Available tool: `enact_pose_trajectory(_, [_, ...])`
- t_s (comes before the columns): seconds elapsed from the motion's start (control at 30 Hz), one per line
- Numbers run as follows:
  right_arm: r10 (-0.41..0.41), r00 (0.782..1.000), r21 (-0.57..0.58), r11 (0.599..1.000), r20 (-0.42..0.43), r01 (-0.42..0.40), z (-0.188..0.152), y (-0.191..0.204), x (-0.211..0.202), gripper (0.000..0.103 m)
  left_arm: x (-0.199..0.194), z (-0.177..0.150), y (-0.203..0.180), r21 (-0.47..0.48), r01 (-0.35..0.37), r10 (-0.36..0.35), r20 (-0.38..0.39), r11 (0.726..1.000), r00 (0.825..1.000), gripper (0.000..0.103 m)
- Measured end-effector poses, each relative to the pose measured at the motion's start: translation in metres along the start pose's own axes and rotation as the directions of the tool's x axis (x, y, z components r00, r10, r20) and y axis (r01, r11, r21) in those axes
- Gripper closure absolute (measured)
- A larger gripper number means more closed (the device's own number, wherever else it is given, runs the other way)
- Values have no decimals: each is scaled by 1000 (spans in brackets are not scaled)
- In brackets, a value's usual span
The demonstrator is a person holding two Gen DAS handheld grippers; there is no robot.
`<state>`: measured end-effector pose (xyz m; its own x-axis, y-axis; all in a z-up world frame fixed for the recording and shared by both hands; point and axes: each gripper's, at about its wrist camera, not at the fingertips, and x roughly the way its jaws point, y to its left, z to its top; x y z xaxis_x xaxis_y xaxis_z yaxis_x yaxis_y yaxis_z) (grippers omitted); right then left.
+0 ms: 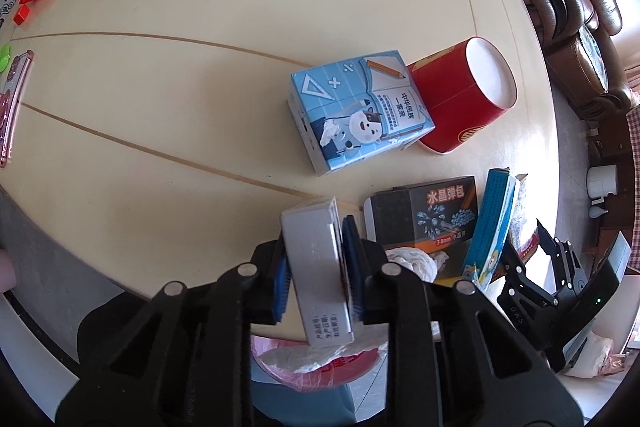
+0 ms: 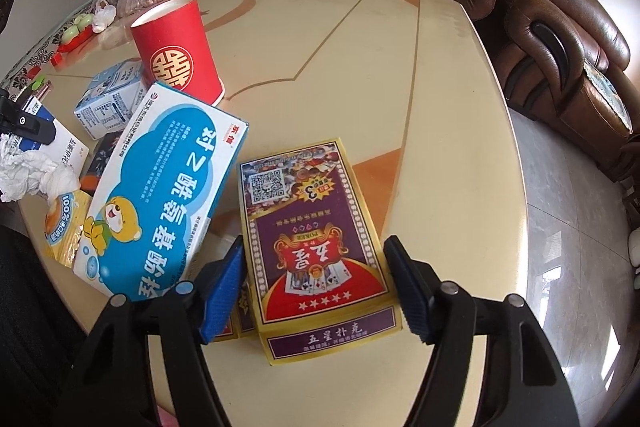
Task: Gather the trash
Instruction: 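Grasp the white box with the left tool while the right tool grasps the purple card box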
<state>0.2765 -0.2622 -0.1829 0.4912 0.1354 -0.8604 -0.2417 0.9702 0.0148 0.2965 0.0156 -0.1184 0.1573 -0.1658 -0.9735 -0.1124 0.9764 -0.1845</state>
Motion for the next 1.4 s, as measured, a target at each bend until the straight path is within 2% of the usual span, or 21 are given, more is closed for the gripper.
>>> enact_pose_trajectory(0.13, [-25,1000,17,1000,4,24,-1,-3,-3,38,-1,1,2,2,-4,4,0,1000,1000,80])
enact_pose_trajectory(0.33, [-134,989,29,991,57,133,0,-11,-15,38,-11,5,2,2,12,-12,68,1000,998,80])
enact_pose_trajectory(0.47, [-161,983,59,986,92,156,5,-20,-27,38,-16,8,3,-6,4,-4,88,1000,996,80])
enact_pose_trajectory(0.7, [-169,975,83,984,147,158,14,-19,-48,38,-22,8,1,7,4,-5,112,1000,994,80])
enact_pose_trajectory(0.9, [-169,970,82,984,177,156,18,-9,-64,38,-47,-3,23,-2,2,-2,150,1000,989,80])
enact_pose_trajectory(1.1, [-177,961,93,983,211,160,25,2,-86,38,-73,-7,34,1,-25,24,222,1000,975,80])
enact_pose_trajectory(1.4, [-170,945,57,985,279,161,34,41,-145,38,-115,-31,40,57,-26,7,308,998,951,80])
